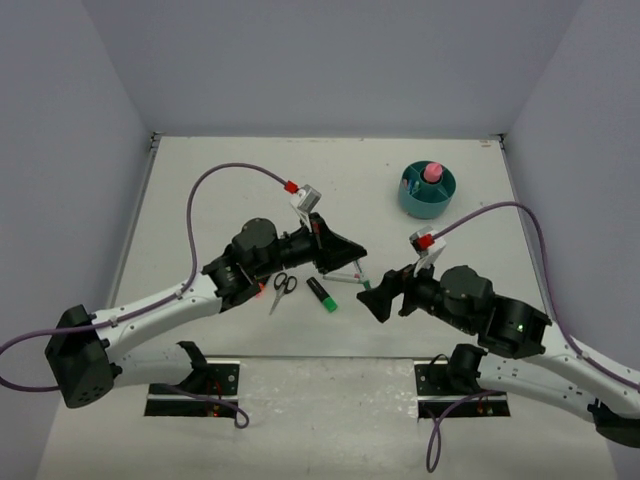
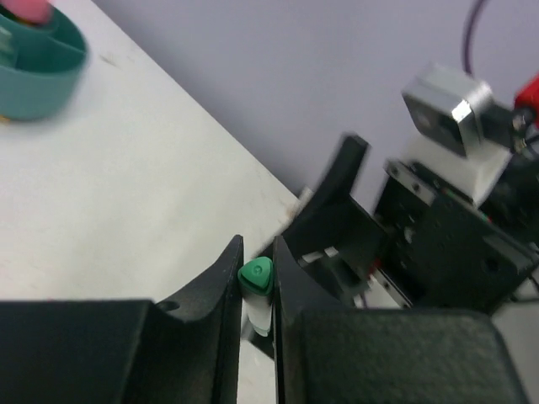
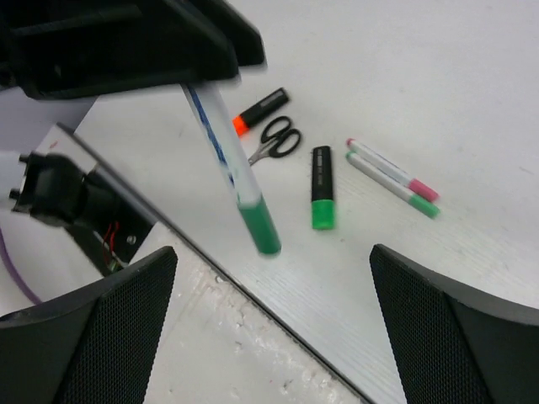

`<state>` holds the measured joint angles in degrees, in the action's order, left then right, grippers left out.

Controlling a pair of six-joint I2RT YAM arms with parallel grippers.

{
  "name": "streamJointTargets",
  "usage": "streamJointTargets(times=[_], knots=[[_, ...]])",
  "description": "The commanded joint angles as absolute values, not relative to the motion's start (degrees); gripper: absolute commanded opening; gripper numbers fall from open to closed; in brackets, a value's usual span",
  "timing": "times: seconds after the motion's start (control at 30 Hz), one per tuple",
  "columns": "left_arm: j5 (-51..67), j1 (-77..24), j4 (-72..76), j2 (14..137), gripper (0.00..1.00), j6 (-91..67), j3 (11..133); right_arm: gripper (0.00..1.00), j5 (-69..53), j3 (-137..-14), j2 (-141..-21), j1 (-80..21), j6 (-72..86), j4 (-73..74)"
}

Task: Sort the stationery into containers
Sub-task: Place the pen in the storage box.

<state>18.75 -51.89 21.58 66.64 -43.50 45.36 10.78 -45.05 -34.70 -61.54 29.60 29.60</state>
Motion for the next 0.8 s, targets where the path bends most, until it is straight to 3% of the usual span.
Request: streamJointTargets(times=[0.0,0.27,0.53,0.77], knots=[[-2.7,-51.7,12.3,74.9,0.00,-32.6,59.4,0.99,31.4,-49.2,-29.9,-61.5,42.3,42.0],[-10.4,-49.7,6.6,104.2,0.00,-24.5,89.5,0.99,32.6,-51.0,-19.4,-61.5,45.4,51.4],[-10.7,-47.8,6.9,133.9,0.00,-17.9,128.9,0.99,30.1,-50.9,-9.5,-61.5,46.7,57.0],[-13.9,-46.7,21.5,142.2,0.00,-14.4,132.5,0.99,26.4,-50.8,-6.8,-61.4,46.8,57.7]])
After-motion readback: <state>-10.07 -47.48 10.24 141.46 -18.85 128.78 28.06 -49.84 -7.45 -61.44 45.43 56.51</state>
